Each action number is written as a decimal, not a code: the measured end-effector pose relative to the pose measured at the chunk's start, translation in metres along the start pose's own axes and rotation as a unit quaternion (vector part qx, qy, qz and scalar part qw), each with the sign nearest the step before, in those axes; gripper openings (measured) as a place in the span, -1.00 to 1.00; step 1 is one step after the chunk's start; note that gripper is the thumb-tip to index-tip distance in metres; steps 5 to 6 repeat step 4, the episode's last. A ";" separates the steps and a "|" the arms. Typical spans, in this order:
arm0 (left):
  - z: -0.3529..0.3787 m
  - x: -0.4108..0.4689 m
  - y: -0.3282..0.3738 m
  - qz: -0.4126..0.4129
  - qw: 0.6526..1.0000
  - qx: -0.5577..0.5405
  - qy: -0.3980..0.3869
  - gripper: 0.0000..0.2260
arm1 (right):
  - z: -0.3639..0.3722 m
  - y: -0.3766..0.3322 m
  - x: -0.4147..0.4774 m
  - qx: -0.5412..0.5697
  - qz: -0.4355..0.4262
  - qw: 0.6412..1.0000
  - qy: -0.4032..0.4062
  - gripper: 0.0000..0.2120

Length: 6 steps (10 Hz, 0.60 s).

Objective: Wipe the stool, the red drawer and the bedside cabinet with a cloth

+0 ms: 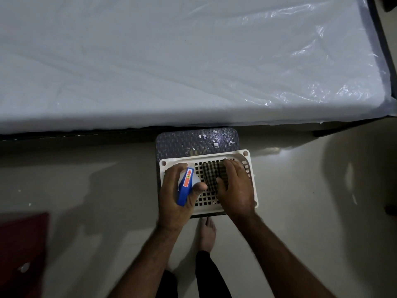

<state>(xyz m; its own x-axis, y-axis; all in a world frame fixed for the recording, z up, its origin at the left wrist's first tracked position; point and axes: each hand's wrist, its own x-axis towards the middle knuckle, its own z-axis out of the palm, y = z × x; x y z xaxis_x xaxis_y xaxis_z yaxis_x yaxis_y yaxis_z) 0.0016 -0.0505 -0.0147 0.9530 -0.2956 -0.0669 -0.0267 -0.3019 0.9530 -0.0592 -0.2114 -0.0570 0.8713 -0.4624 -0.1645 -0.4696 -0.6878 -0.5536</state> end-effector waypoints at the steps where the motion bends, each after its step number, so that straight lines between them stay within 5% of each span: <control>1: -0.004 -0.004 -0.005 -0.011 1.000 0.008 -0.017 -0.32 | -0.002 -0.002 0.001 -0.001 0.011 1.000 -0.001 -0.49; 4: -0.034 -0.007 -0.019 -0.027 0.988 0.100 -0.118 0.00 | -0.018 -0.025 0.010 -0.001 -0.004 0.999 0.037 -0.51; 6: -0.034 -0.007 -0.019 -0.027 0.988 0.100 -0.118 0.00 | -0.018 -0.025 0.010 -0.001 -0.004 0.999 0.037 -0.51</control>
